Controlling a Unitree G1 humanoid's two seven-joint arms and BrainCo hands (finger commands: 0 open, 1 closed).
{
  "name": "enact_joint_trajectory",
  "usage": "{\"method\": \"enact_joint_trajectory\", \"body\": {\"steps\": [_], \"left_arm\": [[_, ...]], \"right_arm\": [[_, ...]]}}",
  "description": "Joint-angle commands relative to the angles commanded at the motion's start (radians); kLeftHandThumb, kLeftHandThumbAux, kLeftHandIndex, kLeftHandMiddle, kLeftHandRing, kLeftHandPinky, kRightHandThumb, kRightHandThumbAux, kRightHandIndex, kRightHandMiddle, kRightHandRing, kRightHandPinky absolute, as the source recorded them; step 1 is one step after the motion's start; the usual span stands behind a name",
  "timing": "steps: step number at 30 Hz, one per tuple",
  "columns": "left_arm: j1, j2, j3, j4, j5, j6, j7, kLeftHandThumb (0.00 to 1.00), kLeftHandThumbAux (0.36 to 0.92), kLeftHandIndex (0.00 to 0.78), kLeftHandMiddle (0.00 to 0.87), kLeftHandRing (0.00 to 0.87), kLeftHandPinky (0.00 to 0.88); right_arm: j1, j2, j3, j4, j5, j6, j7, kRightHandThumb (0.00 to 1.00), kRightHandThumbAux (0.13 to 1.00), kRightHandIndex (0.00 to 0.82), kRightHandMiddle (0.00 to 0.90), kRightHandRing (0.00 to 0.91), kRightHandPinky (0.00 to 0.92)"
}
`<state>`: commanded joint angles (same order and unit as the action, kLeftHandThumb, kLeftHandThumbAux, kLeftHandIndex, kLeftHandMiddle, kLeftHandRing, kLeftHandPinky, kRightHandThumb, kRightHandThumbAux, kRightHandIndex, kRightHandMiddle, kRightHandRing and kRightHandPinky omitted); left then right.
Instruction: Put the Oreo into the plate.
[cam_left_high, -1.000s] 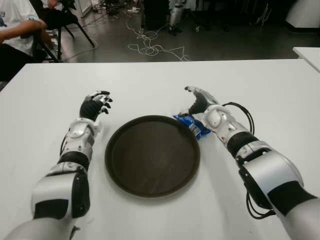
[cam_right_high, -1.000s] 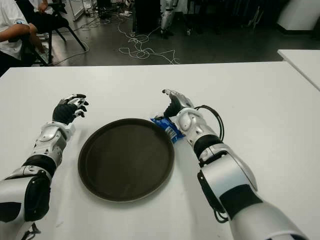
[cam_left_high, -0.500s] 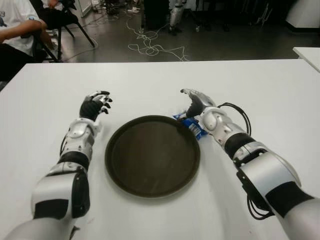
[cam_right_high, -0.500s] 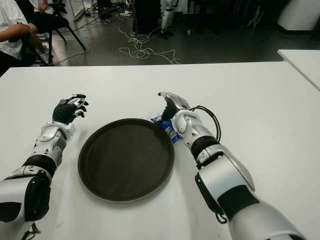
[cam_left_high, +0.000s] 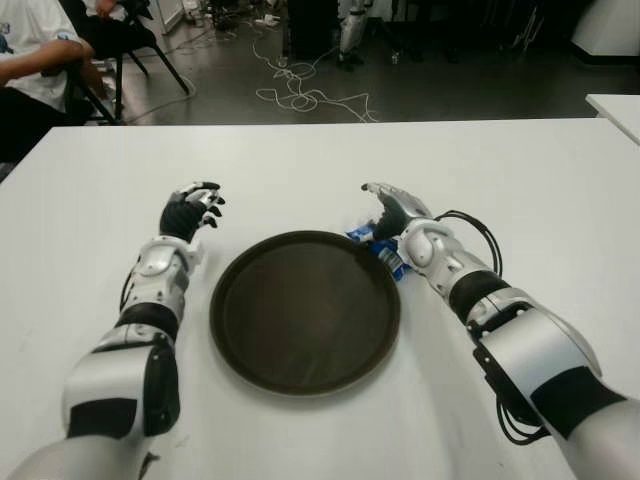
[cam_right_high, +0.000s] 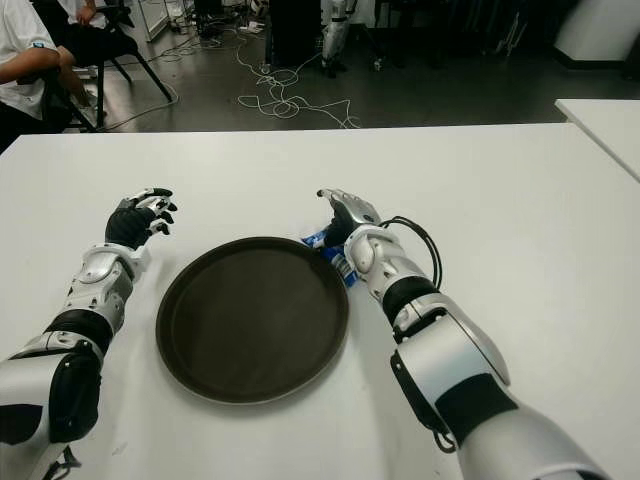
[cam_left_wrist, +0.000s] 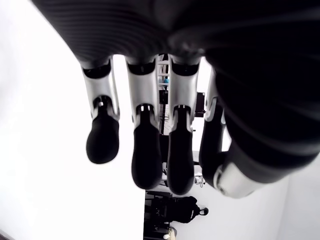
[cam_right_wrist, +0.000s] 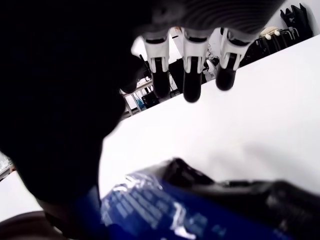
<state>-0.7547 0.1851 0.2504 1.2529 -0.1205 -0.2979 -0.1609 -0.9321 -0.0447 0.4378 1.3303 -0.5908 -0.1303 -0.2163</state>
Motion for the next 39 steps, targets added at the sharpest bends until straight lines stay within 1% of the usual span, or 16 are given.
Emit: {"method": "enact_joint_trajectory", "body": {"steps": [6,15,20,22,24,28,32,34,35,38,39], "left_arm": [[0.001,0.0,-0.002,-0.002,0.002,0.0,-0.001,0.695,0.717,0.424,0.586,0.625,0.675],[0.001,0.0,-0.004,-0.002,0.003,0.001,0.001,0.695,0.718,0.424,0.579,0.616,0.668],[0.003,0.0,-0.003,-0.004,0.002,-0.003,-0.001,0.696,0.718,0.425,0.575,0.614,0.667],[0.004,0.0,-0.001,-0.004,0.001,-0.003,0.001,0.696,0.717,0.424,0.574,0.613,0.664],[0.004,-0.001,0.0,-0.004,0.0,-0.001,0.005,0.695,0.717,0.424,0.576,0.614,0.663],[0.002,0.001,0.002,-0.001,-0.001,0.004,0.007,0.696,0.717,0.424,0.579,0.62,0.668],[0.002,0.002,0.003,0.0,-0.002,0.007,0.004,0.696,0.717,0.424,0.572,0.617,0.669],[0.002,0.003,0.003,0.001,-0.003,0.008,0.003,0.696,0.717,0.424,0.571,0.618,0.671],[0.002,0.004,0.003,0.002,-0.003,0.009,0.002,0.696,0.717,0.424,0.571,0.618,0.671],[0.002,0.005,0.004,0.002,-0.003,0.009,-0.003,0.697,0.717,0.424,0.573,0.619,0.671],[0.002,0.005,0.004,0.002,-0.003,0.009,-0.006,0.697,0.717,0.424,0.574,0.62,0.672]], "right_arm": [[0.0,-0.001,0.003,0.0,-0.002,0.005,-0.003,0.0,0.85,0.111,0.115,0.107,0.112],[0.006,-0.002,-0.003,-0.001,0.005,-0.005,-0.015,0.0,0.878,0.138,0.134,0.131,0.155],[0.007,-0.003,-0.004,0.001,0.005,-0.007,-0.018,0.0,0.89,0.121,0.125,0.126,0.149],[0.008,-0.004,-0.005,0.002,0.007,-0.005,-0.016,0.0,0.9,0.135,0.126,0.129,0.176],[0.009,-0.005,-0.007,0.004,0.008,-0.004,-0.016,0.0,0.899,0.134,0.129,0.133,0.177],[0.012,-0.008,-0.01,0.006,0.01,-0.003,-0.018,0.0,0.902,0.165,0.149,0.153,0.196],[0.014,-0.012,-0.013,0.009,0.012,-0.002,-0.018,0.0,0.912,0.226,0.195,0.212,0.277],[0.014,-0.011,-0.013,0.01,0.011,0.0,-0.018,0.0,0.916,0.268,0.238,0.273,0.34],[0.014,-0.011,-0.013,0.011,0.011,0.001,-0.019,0.0,0.918,0.291,0.267,0.318,0.377],[0.014,-0.011,-0.012,0.012,0.008,0.007,-0.022,0.0,0.917,0.319,0.313,0.385,0.417],[0.014,-0.011,-0.012,0.013,0.008,0.008,-0.022,0.0,0.917,0.322,0.321,0.396,0.425]]}}
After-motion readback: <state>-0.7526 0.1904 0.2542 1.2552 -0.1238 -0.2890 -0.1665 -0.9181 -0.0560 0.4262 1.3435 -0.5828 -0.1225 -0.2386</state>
